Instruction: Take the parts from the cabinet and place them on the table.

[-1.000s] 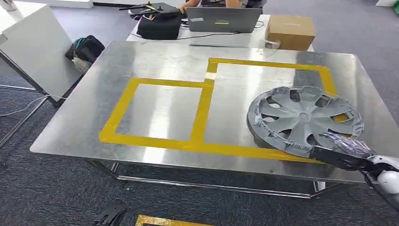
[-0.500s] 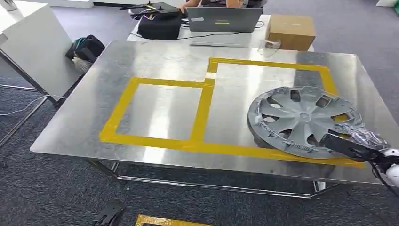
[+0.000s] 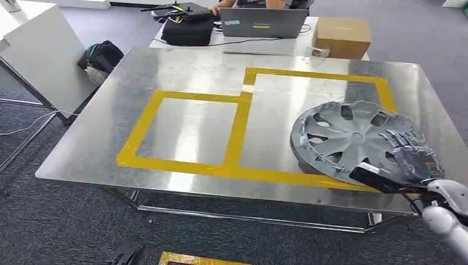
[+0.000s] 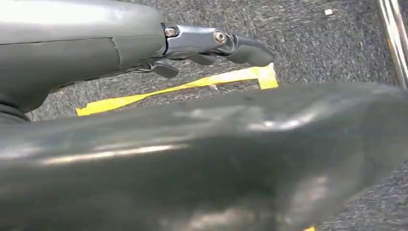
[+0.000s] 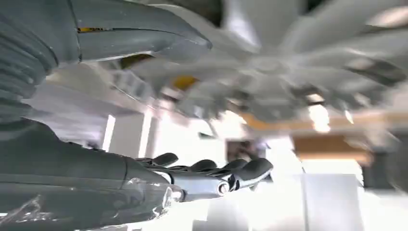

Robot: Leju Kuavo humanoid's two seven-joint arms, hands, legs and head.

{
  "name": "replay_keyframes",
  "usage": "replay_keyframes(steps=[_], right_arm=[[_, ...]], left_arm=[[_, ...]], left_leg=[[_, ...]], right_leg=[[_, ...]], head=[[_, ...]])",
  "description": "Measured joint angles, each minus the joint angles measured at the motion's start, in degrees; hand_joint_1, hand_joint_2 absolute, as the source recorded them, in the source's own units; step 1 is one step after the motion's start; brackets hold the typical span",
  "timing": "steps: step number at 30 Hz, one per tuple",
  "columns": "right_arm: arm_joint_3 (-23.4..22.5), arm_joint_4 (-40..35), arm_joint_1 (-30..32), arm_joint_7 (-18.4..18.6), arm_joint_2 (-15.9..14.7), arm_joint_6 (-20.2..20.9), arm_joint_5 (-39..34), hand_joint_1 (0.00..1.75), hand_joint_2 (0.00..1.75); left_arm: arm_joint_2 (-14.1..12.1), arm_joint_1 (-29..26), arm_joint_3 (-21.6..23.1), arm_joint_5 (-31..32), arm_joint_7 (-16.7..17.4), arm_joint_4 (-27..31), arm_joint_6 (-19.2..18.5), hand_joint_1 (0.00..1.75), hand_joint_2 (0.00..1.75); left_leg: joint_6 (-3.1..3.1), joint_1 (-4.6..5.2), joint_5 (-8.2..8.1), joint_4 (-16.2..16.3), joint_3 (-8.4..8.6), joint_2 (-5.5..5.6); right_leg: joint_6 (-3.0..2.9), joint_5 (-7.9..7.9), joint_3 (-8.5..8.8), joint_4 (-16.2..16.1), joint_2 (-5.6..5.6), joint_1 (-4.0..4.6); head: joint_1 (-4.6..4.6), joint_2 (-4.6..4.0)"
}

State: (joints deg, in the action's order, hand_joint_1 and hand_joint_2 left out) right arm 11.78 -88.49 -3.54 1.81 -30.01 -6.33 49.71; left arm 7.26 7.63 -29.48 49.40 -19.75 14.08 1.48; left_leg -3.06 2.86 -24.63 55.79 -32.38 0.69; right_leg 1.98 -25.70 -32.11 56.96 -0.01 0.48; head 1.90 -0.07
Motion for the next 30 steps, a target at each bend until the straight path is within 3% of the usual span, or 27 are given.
replay_keyframes(steps=[1, 3, 5, 6, 8, 9, 10, 11, 13, 14, 15, 16, 18, 19, 20, 21, 23, 24, 25, 26, 27, 29, 30], right_arm=[[-0.24, -2.97, 2.21, -1.30, 2.00, -4.05, 2.45, 0.00, 1.75], [-0.39, -7.04, 6.28, -3.41, 5.25, -9.42, 5.20, 0.00, 1.75], [-0.06, -10.75, 10.43, -5.75, 8.71, -15.39, 6.37, 0.00, 1.75], [0.13, -12.19, 12.02, -6.95, 10.28, -18.03, 6.31, 0.00, 1.75], [1.62, -14.66, 15.66, -9.77, 13.93, -22.68, 3.37, 0.00, 1.75], [2.41, -15.53, 17.30, -10.84, 15.24, -24.28, 1.45, 0.00, 1.75], [3.04, -16.28, 18.76, -11.67, 16.44, -25.65, -0.48, 0.00, 0.00], [3.68, -17.02, 20.04, -12.52, 17.60, -26.76, -2.91, 0.00, 0.00], [5.12, -18.40, 22.64, -14.69, 20.00, -28.95, -7.84, 0.00, 0.00], [5.64, -18.77, 23.59, -15.82, 20.92, -29.56, -9.33, 0.00, 0.00], [6.21, -18.81, 24.52, -17.05, 21.95, -30.00, -11.30, 0.00, 0.00], [6.54, -18.96, 25.46, -17.83, 22.78, -30.50, -12.61, 0.00, 0.00], [7.06, -18.96, 26.98, -19.19, 24.07, -30.52, -15.03, 0.00, 0.00], [7.37, -18.96, 27.54, -19.92, 24.59, -30.26, -16.98, 0.00, 0.00], [7.48, -18.90, 27.95, -21.09, 25.31, -29.75, -19.21, 0.00, 0.00], [7.35, -18.64, 28.41, -22.45, 25.83, -29.36, -21.39, 0.00, 0.00], [7.08, -17.70, 29.48, -25.00, 27.19, -28.75, -24.09, 0.00, 0.00], [6.98, -17.22, 29.85, -25.24, 27.62, -28.66, -24.64, 0.00, 0.00], [6.67, -16.47, 30.15, -25.26, 28.13, -28.57, -25.10, 0.00, 0.00], [6.06, -15.41, 30.38, -25.26, 28.91, -28.47, -25.49, 0.00, 0.00], [5.38, -14.29, 30.67, -25.52, 29.71, -28.16, -25.82, 0.00, 0.00], [3.87, -12.03, 31.21, -27.63, 31.24, -26.25, -26.50, 0.00, 0.00], [3.01, -11.26, 31.62, -28.63, 32.05, -25.34, -26.81, 0.00, 0.00]], left_arm=[[0.02, -0.22, -0.13, -0.35, -0.22, 0.00, 0.26, 0.00, 0.00], [0.02, -0.73, -0.33, -0.64, -0.68, 0.00, 0.68, 0.00, 0.00], [0.13, -1.03, -0.55, -1.05, -1.30, 0.00, 1.14, 0.00, 0.00], [0.13, -1.07, -0.68, -1.18, -1.47, 0.00, 1.21, 0.00, 0.00], [0.17, -1.35, -1.25, -1.69, -1.78, 0.00, 1.29, 0.00, 0.00], [0.20, -1.52, -1.58, -2.08, -2.02, 0.00, 1.38, 0.00, 0.00], [0.24, -1.73, -1.93, -2.39, -2.28, 0.00, 1.60, 0.00, 0.00], [0.33, -1.93, -2.21, -2.78, -2.54, 0.00, 1.86, 0.00, 0.00], [0.46, -2.17, -3.04, -3.44, -3.02, 0.00, 2.37, 0.00, 0.00], [0.44, -2.23, -3.41, -3.59, -3.22, 0.00, 2.63, 0.00, 0.00], [0.33, -2.30, -3.76, -3.74, -3.37, 0.00, 2.93, 0.00, 0.00], [0.33, -2.37, -4.09, -3.87, -3.52, 0.00, 3.04, 0.00, 0.00], [0.33, -2.59, -4.75, -4.02, -3.61, 0.00, 3.20, 0.00, 0.00], [0.22, -2.68, -4.99, -4.07, -3.61, 0.00, 3.35, 0.00, 0.00], [0.11, -2.72, -5.29, -4.07, -3.61, 0.00, 3.59, 0.00, 0.00], [0.20, -2.74, -5.58, -4.05, -3.61, 0.00, 3.85, 0.00, 0.00], [0.35, -2.74, -5.99, -3.96, -3.59, 0.00, 4.07, 0.00, 0.00], [0.37, -2.79, -6.10, -3.94, -3.59, 0.00, 4.20, 0.00, 0.00], [0.37, -2.87, -6.21, -3.94, -3.59, 0.00, 4.38, 0.00, 0.00], [0.37, -2.90, -6.38, -3.96, -3.59, 0.00, 4.60, 0.00, 0.00], [0.37, -2.92, -6.54, -3.94, -3.59, 0.00, 4.88, 0.00, 0.00], [0.39, -2.90, -6.93, -3.78, -3.61, 0.00, 5.23, 0.00, 0.00], [0.61, -2.72, -7.06, -3.61, -3.66, 0.00, 5.27, 0.00, 0.00]], left_leg=[[0.01, 0.00, -0.06, 0.01, -0.01, 0.02], [-0.72, 0.02, 0.08, -0.22, 0.14, 0.07], [-0.86, -0.68, 0.98, -1.56, 0.76, 0.02], [-0.87, -0.81, 1.00, -1.56, 0.69, 0.00], [-0.85, -0.81, 0.99, -1.53, 0.60, -0.04], [-0.80, -0.81, 1.02, -1.45, 0.52, -0.05], [-0.71, -0.85, 1.05, -1.38, 0.45, -0.06], [-0.52, -0.93, 1.09, -1.28, 0.38, -0.06], [0.15, -1.27, 0.93, -0.68, 0.14, -0.03], [0.66, -1.15, 0.78, -0.14, -0.09, 0.00], [1.12, -0.95, 0.59, 0.45, -0.39, 0.06], [1.42, -0.95, 0.84, 0.46, -0.60, 0.08], [2.11, -1.19, 1.47, 0.40, -0.93, 0.08], [2.35, -1.14, 1.58, 0.60, -1.17, 0.11], [2.80, -1.22, 0.47, 1.15, -1.68, 0.06], [3.35, -1.35, -2.16, 3.33, -2.66, -0.05], [4.24, -2.16, -8.41, 12.99, -6.15, -0.07], [4.49, -2.44, -10.28, 16.90, -7.29, -0.07], [4.71, -2.73, -10.91, 18.55, -7.30, -0.07], [4.84, -2.98, -10.29, 17.52, -5.98, -0.07], [4.97, -3.23, -8.75, 13.95, -3.39, -0.08], [5.36, -3.75, -5.73, 3.03, 4.31, -0.07], [5.59, -3.84, -6.14, -1.22, 6.81, 0.05]], right_leg=[[0.00, -0.01, 0.02, -0.02, -0.03, 0.00], [0.72, 0.36, 0.33, -0.68, -0.08, -0.06], [0.91, -1.14, -0.38, 0.58, 0.05, 0.15], [1.11, -3.52, -1.62, 3.75, 0.13, 0.01], [1.46, -8.45, -5.89, 14.05, 0.12, -0.42], [1.68, -9.46, -7.27, 17.34, 0.10, -0.56], [1.81, -9.01, -7.43, 17.72, 0.10, -0.74], [2.01, -7.43, -6.24, 15.62, 0.07, -0.92], [2.45, -2.39, -0.33, 4.69, -0.04, -1.40], [2.86, -2.43, 1.72, 0.57, -0.06, -1.65], [2.04, -2.29, 1.61, 0.44, 0.68, -1.48], [1.34, -2.08, 1.81, 0.77, 0.71, -1.38], [0.62, -1.62, 1.23, 1.20, 0.77, -1.02], [0.14, -1.16, 0.76, 0.98, 0.68, -1.40], [-0.40, -0.80, 0.48, 0.95, 0.57, -1.51], [-0.93, -0.41, -0.05, 0.95, 0.49, -1.58], [-1.03, 0.58, -1.46, 0.99, 0.32, -1.58], [-0.97, 1.05, -2.10, 1.01, 0.25, -1.58], [-0.82, 1.54, -2.74, 1.02, 0.23, -1.61], [-0.61, 2.02, -3.32, 1.02, 0.24, -1.66], [-0.33, 2.50, -3.88, 1.02, 0.25, -1.75], [0.37, 3.47, -4.72, 1.03, 0.30, -2.03], [0.92, 3.88, -5.03, 1.24, 0.35, -1.71]], head=[[0.09, 0.00], [0.15, 0.00], [-0.07, 0.00], [-0.33, 0.00], [-0.31, 0.00], [-0.37, 0.00], [-0.33, 0.00], [-0.33, 0.00], [-0.35, 0.00], [-0.42, 0.00], [-0.39, 0.00], [-0.22, 0.00], [-0.26, 0.00], [-0.35, 0.00], [-0.33, 0.00], [0.06, 0.00], [0.13, 0.00], [0.13, 0.00], [0.15, 0.00], [0.15, 0.00], [0.13, 0.00], [0.11, 0.00], [0.31, 0.00]])
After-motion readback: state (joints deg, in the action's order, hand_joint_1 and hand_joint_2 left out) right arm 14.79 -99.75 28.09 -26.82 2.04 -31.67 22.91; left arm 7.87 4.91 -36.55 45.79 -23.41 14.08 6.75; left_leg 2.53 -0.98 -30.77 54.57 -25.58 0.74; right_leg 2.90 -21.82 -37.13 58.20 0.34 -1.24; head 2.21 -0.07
